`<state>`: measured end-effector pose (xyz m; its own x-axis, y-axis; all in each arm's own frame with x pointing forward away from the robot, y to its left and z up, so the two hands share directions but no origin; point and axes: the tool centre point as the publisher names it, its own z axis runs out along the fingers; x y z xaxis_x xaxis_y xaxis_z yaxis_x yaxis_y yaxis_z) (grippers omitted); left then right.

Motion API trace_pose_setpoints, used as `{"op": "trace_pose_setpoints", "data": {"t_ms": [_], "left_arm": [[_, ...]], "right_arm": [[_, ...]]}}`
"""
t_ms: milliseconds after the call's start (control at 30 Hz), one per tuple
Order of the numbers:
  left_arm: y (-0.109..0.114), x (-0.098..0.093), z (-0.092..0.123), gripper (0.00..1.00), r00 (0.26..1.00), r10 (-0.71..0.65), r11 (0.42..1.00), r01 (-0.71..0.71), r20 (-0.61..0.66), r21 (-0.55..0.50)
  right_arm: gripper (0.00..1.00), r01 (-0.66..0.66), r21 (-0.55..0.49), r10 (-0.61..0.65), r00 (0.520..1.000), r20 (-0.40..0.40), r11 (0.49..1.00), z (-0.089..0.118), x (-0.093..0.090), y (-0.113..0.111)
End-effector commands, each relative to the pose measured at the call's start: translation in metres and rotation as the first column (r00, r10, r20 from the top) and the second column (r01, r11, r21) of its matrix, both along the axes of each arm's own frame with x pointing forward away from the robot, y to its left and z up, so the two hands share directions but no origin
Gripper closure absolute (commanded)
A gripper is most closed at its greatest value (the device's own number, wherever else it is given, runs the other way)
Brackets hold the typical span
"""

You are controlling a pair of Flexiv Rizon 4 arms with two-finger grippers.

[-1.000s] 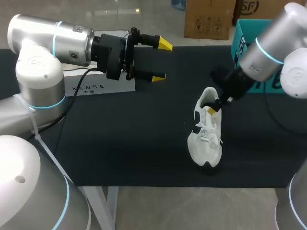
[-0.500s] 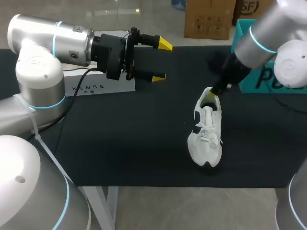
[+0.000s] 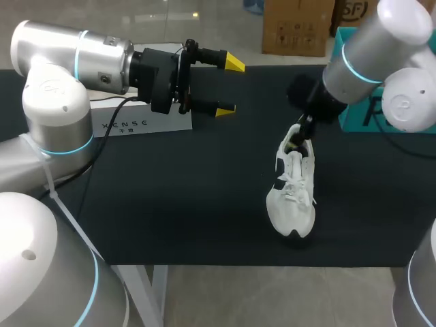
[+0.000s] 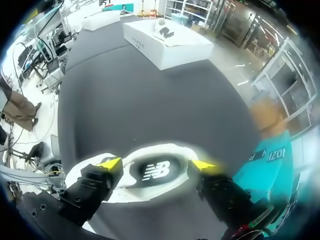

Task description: Take the shoe out of the shoebox, open the shoe tongue, remove and reinsert the insole, then place the shoe into the shoebox

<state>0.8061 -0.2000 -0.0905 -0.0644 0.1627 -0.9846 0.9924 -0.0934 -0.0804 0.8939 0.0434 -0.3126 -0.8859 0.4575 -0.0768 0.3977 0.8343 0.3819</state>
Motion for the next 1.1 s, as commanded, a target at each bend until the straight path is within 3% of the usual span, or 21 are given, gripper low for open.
{"op": "trace_pose_setpoints", "data": {"t_ms": [33, 100, 367, 1100], "left_arm": [[0.000, 0.000, 0.001, 0.00, 1.000, -0.001, 1.000, 0.001, 0.000, 0.004], [0.000, 0.000, 0.001, 0.00, 1.000, -0.001, 1.000, 0.001, 0.000, 0.004], [0.000, 0.000, 0.001, 0.00, 1.000, -0.001, 1.000, 0.001, 0.000, 0.004], [0.000, 0.000, 0.001, 0.00, 1.000, -0.001, 1.000, 0.001, 0.000, 0.004]], "right_arm": [[0.00, -0.014, -0.010, 0.014, 1.000, 0.010, 1.000, 0.003, 0.001, -0.003], [0.00, -0.082, -0.064, 0.081, 0.996, -0.022, 0.995, 0.004, 0.008, -0.006], [0.00, -0.158, -0.189, 0.151, 0.987, -0.055, 0.969, 0.008, 0.026, -0.010], [0.00, -0.189, -0.232, 0.167, 0.980, -0.109, 0.954, -0.029, 0.054, -0.014]]}}
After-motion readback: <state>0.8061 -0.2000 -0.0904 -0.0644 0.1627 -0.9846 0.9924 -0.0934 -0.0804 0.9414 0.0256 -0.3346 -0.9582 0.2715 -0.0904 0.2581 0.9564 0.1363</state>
